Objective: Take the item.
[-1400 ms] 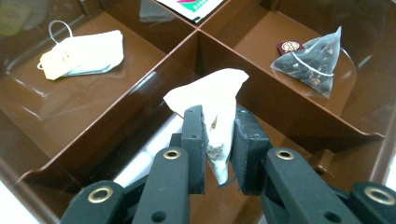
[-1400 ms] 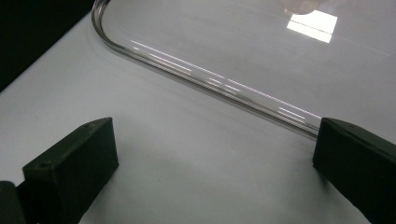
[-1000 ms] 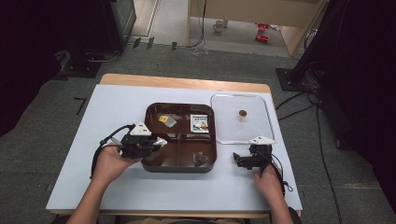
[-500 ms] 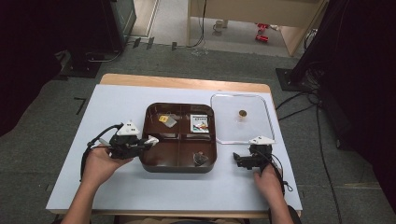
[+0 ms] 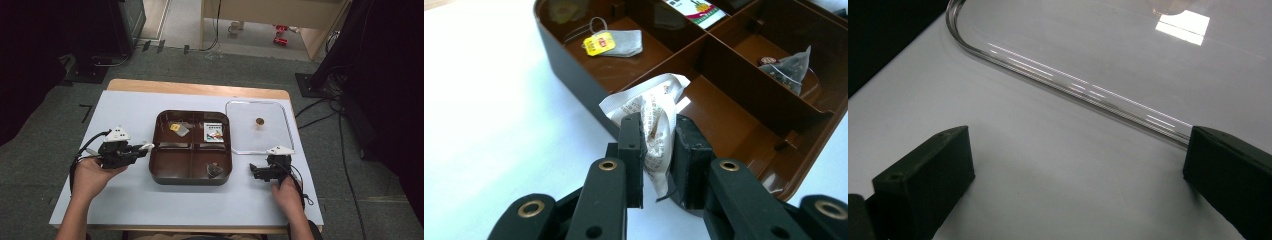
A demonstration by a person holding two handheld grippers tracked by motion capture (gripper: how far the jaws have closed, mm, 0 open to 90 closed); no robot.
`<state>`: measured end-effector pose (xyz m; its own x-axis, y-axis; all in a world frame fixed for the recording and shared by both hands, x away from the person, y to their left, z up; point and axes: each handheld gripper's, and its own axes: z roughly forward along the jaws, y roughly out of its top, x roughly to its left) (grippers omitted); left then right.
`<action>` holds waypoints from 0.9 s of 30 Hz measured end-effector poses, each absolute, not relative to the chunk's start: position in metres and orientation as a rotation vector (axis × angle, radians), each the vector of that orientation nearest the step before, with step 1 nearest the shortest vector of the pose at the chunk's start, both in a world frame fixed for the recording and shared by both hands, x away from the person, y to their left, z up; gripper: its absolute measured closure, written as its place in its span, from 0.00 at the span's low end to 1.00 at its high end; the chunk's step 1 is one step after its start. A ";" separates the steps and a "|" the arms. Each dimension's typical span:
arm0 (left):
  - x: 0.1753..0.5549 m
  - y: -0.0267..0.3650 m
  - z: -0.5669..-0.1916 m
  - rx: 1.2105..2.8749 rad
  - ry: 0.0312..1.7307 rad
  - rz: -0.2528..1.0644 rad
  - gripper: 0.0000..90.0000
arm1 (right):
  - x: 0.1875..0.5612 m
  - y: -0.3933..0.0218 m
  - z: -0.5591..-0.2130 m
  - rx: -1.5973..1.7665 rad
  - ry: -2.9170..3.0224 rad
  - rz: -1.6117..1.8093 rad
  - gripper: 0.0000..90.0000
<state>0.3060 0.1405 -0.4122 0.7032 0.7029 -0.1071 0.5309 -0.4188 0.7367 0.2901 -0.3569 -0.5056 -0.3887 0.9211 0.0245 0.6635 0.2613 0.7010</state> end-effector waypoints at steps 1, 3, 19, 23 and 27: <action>0.306 0.140 -0.412 2.120 0.938 0.278 0.86 | 0.290 -0.357 -0.506 1.441 2.148 0.900 0.00; 0.308 0.146 -0.416 2.123 0.970 0.269 0.86 | 0.290 -0.357 -0.506 1.441 2.148 0.900 0.00; 0.332 0.172 -0.446 2.134 1.137 0.283 0.86 | 0.290 -0.357 -0.506 1.441 2.148 0.900 0.00; 0.339 0.176 -0.454 2.135 1.164 0.290 0.85 | 0.290 -0.357 -0.506 1.440 2.148 0.900 0.00; 0.346 0.183 -0.462 2.147 1.205 0.299 0.85 | 0.290 -0.357 -0.506 1.441 2.147 0.901 0.00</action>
<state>0.3460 0.1826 -0.4620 0.5514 0.8267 -0.1115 0.6786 -0.3667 0.6364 0.2899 -0.3567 -0.5056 -0.3880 0.9213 0.0242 0.6628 0.2607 0.7020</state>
